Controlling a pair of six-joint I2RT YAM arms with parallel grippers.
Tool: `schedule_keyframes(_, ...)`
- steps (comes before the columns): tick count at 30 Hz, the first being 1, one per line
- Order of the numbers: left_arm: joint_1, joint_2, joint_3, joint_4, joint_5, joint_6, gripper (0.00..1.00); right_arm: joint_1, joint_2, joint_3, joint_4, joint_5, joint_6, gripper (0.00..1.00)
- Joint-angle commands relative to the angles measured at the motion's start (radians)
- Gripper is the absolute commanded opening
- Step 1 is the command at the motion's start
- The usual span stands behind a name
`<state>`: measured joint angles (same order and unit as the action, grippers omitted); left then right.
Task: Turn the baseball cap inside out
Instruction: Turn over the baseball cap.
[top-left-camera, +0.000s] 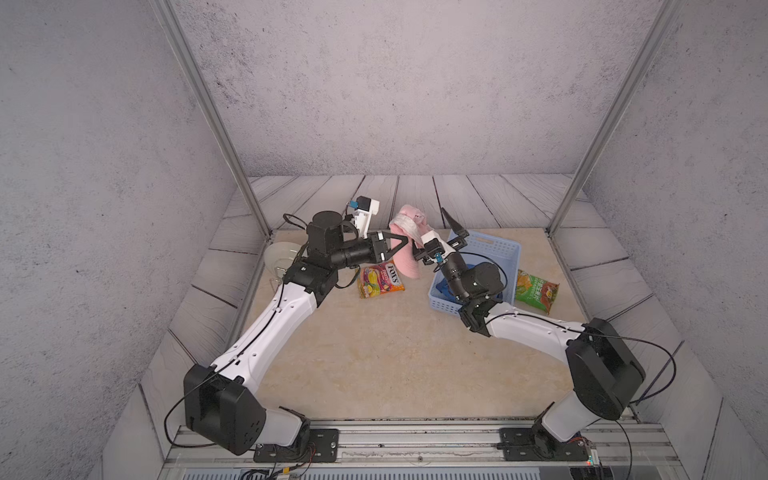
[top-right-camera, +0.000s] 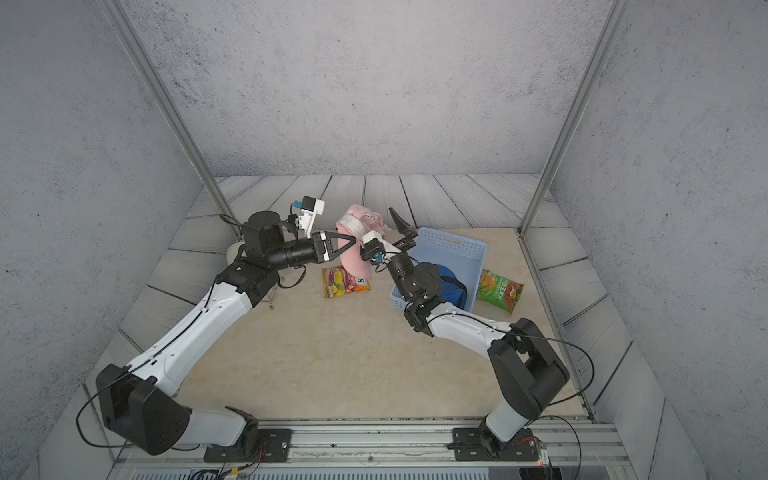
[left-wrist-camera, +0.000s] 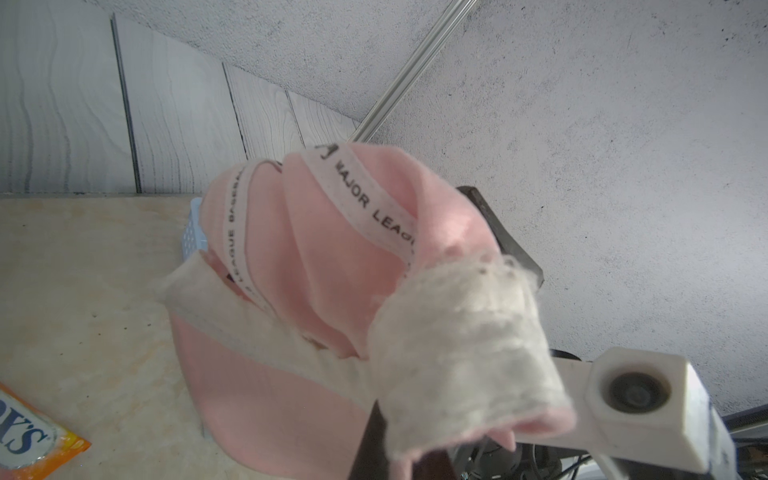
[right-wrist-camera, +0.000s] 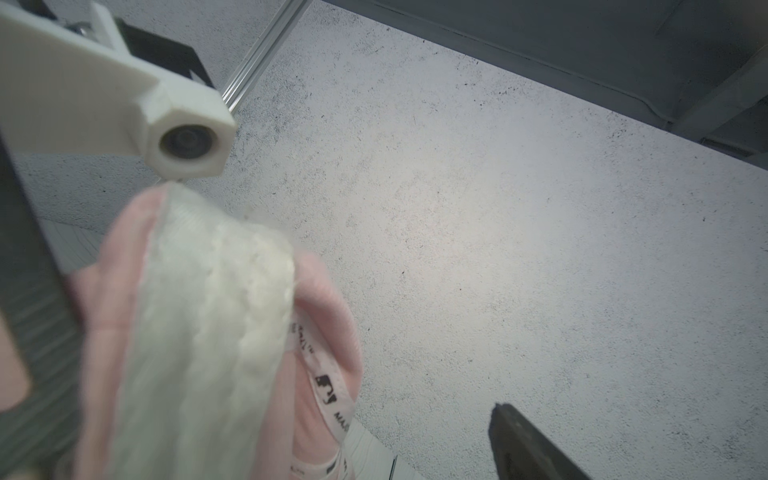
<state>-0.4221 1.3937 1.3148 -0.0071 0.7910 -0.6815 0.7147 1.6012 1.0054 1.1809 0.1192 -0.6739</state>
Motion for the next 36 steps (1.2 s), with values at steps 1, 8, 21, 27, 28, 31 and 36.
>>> schedule_keyframes(1,-0.005,-0.023,0.017,-0.070,0.007,0.073,0.00,0.009,-0.005,0.032,-0.027,-0.039,0.030,0.68)
schedule_keyframes(8,-0.006,-0.030,0.032,-0.186,-0.040,0.196,0.00,0.010,-0.148,0.020,-0.429,-0.220,0.093,0.38)
schedule_keyframes(21,0.008,-0.052,0.057,-0.368,-0.240,0.541,0.00,0.008,-0.291,0.258,-1.495,-0.516,0.244,0.01)
schedule_keyframes(27,0.008,-0.118,-0.055,-0.261,-0.265,0.709,0.00,0.010,-0.220,0.397,-1.797,-0.779,0.342,0.00)
schedule_keyframes(28,0.008,-0.129,-0.075,-0.247,-0.267,0.735,0.00,0.009,-0.208,0.407,-1.818,-0.822,0.353,0.00)
schedule_keyframes(31,0.008,-0.146,-0.116,-0.235,-0.267,0.808,0.00,0.009,-0.193,0.418,-1.822,-0.964,0.421,0.00)
schedule_keyframes(36,0.006,-0.150,-0.143,-0.224,-0.246,0.828,0.00,0.008,-0.151,0.454,-1.849,-1.152,0.493,0.00)
